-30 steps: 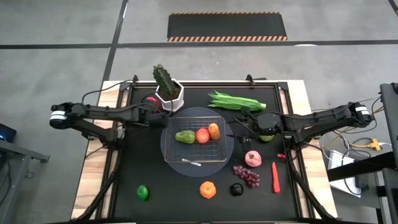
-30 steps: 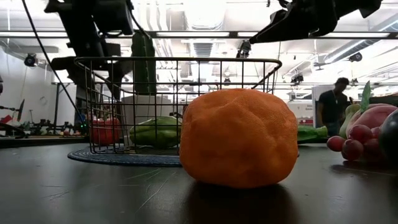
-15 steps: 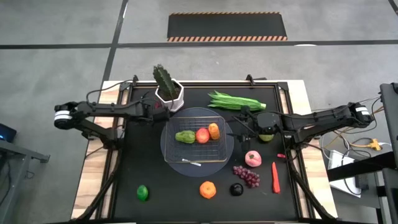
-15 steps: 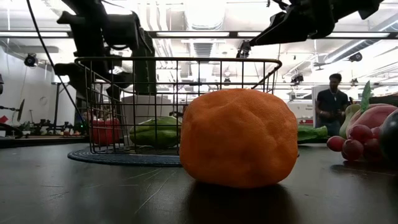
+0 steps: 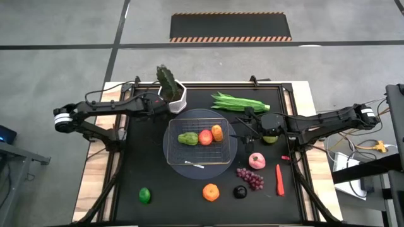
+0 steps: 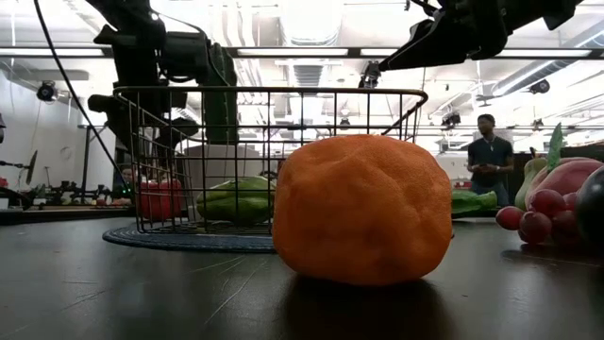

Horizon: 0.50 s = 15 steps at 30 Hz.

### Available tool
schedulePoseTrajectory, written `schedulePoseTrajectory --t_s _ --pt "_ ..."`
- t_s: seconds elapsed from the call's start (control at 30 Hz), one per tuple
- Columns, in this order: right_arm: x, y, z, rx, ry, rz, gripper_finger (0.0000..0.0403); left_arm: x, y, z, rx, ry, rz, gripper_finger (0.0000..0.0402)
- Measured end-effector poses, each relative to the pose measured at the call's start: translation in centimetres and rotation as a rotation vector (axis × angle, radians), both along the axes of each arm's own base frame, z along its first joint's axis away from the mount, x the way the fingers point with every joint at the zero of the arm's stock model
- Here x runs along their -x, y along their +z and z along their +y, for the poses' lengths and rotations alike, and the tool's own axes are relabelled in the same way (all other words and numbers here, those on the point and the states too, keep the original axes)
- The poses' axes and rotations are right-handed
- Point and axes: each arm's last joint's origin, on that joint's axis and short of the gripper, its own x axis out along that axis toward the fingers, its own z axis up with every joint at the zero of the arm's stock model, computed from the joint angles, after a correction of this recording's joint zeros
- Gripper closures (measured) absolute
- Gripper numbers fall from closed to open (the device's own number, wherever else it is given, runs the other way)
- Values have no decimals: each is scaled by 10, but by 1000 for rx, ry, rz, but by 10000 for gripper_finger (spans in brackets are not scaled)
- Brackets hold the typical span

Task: Build produce basket
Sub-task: Put the bell pepper into the wire basket

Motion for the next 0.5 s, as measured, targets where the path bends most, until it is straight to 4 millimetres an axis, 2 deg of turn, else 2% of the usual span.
schedulePoseTrajectory --t_s 0.23,0.4,0.5 --pt "0 0 0 -10 -4 -1 174 -1 -2 -7 45 -54 4 87" --pt "0 -2 0 -8 -3 4 174 1 5 -15 126 -370 146 87" --pt "0 -2 0 -2 -1 6 174 5 9 -16 118 -536 248 87"
